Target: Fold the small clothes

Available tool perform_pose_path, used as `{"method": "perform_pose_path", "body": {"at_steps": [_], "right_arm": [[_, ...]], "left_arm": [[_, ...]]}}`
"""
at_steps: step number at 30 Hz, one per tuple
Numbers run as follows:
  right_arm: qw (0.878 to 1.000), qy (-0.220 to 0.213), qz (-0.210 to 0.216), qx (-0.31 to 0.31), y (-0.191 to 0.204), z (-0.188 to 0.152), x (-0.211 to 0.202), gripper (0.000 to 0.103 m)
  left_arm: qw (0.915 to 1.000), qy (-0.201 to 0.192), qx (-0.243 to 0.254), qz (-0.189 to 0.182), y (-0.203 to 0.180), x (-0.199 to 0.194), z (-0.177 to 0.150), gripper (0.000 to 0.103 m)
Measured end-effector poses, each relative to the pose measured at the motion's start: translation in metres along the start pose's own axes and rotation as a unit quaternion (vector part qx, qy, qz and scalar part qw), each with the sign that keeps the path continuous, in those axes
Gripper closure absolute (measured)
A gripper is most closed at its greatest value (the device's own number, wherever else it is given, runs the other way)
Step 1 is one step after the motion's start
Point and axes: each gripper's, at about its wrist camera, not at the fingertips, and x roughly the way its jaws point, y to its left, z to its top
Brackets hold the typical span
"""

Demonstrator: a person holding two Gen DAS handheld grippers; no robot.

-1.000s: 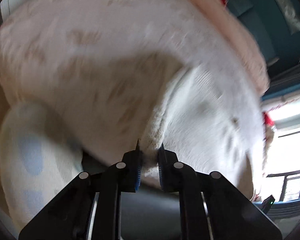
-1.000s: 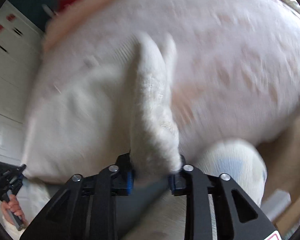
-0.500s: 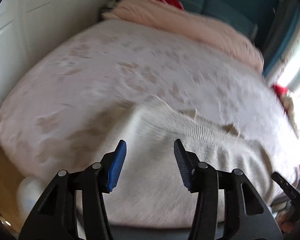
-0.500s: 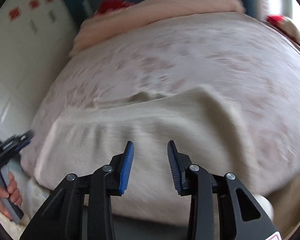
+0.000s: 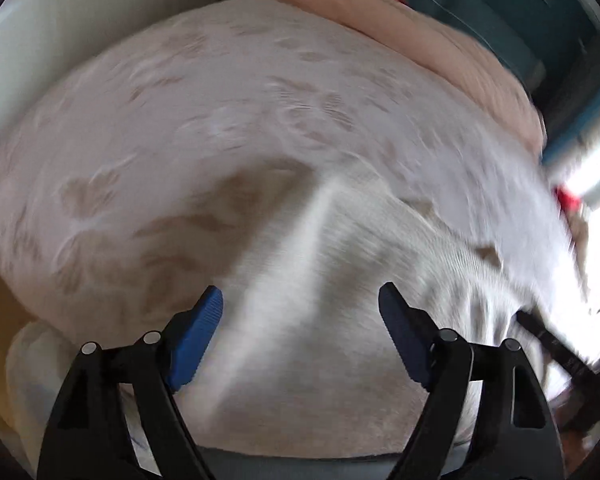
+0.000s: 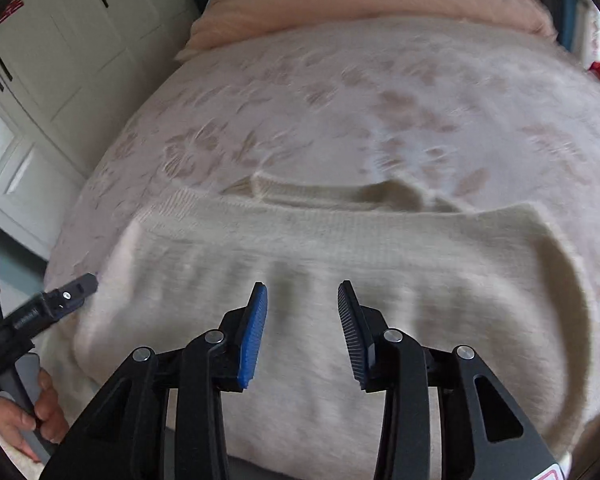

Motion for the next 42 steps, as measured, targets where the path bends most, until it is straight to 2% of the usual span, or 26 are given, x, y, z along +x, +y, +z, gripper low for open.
{"method": "perform_pose_path", "body": {"at_steps": [2, 3, 5, 6, 8, 10, 11, 12, 13, 14, 16, 18, 21, 24, 25, 27, 29, 31, 32, 33, 34, 35, 36, 38, 40, 42], "right_arm": [[0.999, 0.036, -0.014, -0.003, 0.002, -0.001, 0.024, 0.067], [0.997, 0.073, -0.024, -0.005, 0.002, -0.006, 0.050, 0.066], [0.998, 0.054, -0.037, -0.022, 0.006, -0.010, 0.059, 0.063], [0.997, 0.056, -0.042, -0.027, 0.009, -0.010, 0.059, 0.063], [0.997, 0.061, -0.048, -0.031, 0.011, -0.009, 0.058, 0.063], [0.997, 0.061, -0.044, -0.032, 0.010, -0.009, 0.059, 0.063], [0.997, 0.059, -0.043, -0.032, 0.011, -0.009, 0.062, 0.063], [0.997, 0.057, -0.041, -0.031, 0.010, -0.009, 0.061, 0.063], [0.997, 0.055, -0.040, -0.031, 0.009, -0.010, 0.061, 0.063], [0.997, 0.052, -0.039, -0.031, 0.009, -0.011, 0.059, 0.063], [0.998, 0.044, -0.035, -0.031, 0.006, -0.012, 0.059, 0.062], [0.999, 0.035, -0.020, -0.022, 0.002, -0.014, 0.055, 0.062], [0.999, 0.021, 0.022, 0.016, -0.013, -0.016, 0.033, 0.062], [0.998, -0.020, 0.036, 0.056, -0.041, -0.025, -0.013, 0.060], [0.997, -0.029, 0.037, 0.062, -0.049, -0.028, -0.024, 0.054], [0.994, -0.053, 0.031, 0.088, -0.082, -0.043, -0.058, 0.049], [0.991, -0.063, 0.018, 0.117, -0.119, -0.062, -0.084, 0.048], [0.988, -0.063, 0.002, 0.139, -0.147, -0.079, -0.100, 0.048], [0.986, -0.063, -0.005, 0.157, -0.165, -0.091, -0.111, 0.048], [0.984, -0.064, -0.006, 0.167, -0.174, -0.098, -0.116, 0.048], [0.982, -0.065, -0.004, 0.178, -0.184, -0.106, -0.123, 0.046], [0.980, -0.065, 0.003, 0.188, -0.191, -0.111, -0.128, 0.046], [0.978, -0.066, 0.016, 0.199, -0.196, -0.117, -0.131, 0.045], [0.975, -0.064, 0.045, 0.208, -0.195, -0.118, -0.132, 0.044], [0.973, -0.063, 0.071, 0.209, -0.190, -0.115, -0.127, 0.031], [0.970, -0.059, 0.108, 0.208, -0.173, -0.107, -0.116, 0.026]], "left_arm": [[0.9983, 0.029, -0.050, -0.002, 0.027, 0.011, 0.002, 0.023], [0.9967, 0.043, -0.069, -0.007, 0.038, 0.018, 0.001, 0.022], [0.9905, 0.081, -0.106, -0.033, 0.057, 0.035, -0.006, 0.019], [0.9894, 0.080, -0.114, -0.041, 0.060, 0.039, -0.010, 0.015], [0.9927, 0.060, -0.095, -0.045, 0.055, 0.039, -0.015, 0.010], [0.9952, 0.058, -0.074, -0.027, 0.047, 0.040, -0.014, 0.013], [0.9963, 0.052, -0.063, -0.028, 0.041, 0.039, -0.013, 0.032], [0.9959, 0.055, -0.058, -0.042, 0.038, 0.039, -0.010, 0.071], [0.9935, 0.068, -0.061, -0.069, 0.035, 0.039, -0.008, 0.083], [0.9914, 0.076, -0.073, -0.077, 0.033, 0.035, -0.004, 0.086], [0.9923, 0.055, -0.066, -0.090, 0.022, 0.017, 0.003, 0.089], [0.9927, 0.032, -0.031, -0.112, -0.010, -0.013, 0.011, 0.089], [0.9882, 0.013, 0.031, -0.150, -0.071, -0.048, 0.014, 0.090], [0.9761, 0.003, 0.118, -0.182, -0.150, -0.074, 0.000, 0.089], [0.9711, 0.008, 0.140, -0.194, -0.174, -0.076, -0.008, 0.089], [0.9611, 0.025, 0.180, -0.208, -0.222, -0.069, -0.029, 0.088], [0.9538, 0.041, 0.223, -0.197, -0.259, -0.050, -0.058, 0.082], [0.9525, 0.053, 0.247, -0.170, -0.278, -0.032, -0.087, 0.072], [0.9529, 0.063, 0.243, -0.170, -0.278, -0.028, -0.102, 0.062], [0.9511, 0.066, 0.236, -0.188, -0.274, -0.030, -0.115, 0.045], [0.9499, 0.063, 0.238, -0.193, -0.272, -0.031, -0.119, 0.036], [0.9494, 0.044, 0.252, -0.182, -0.261, -0.041, -0.130, 0.026], [0.9475, 0.030, 0.268, -0.172, -0.252, -0.048, -0.134, 0.020], [0.9425, 0.009, 0.303, -0.140, -0.230, -0.058, -0.144, 0.017], [0.9399, 0.004, 0.325, -0.103, -0.203, -0.058, -0.152, 0.015], [0.9450, 0.006, 0.320, -0.067, -0.178, -0.052, -0.153, 0.015]]}}
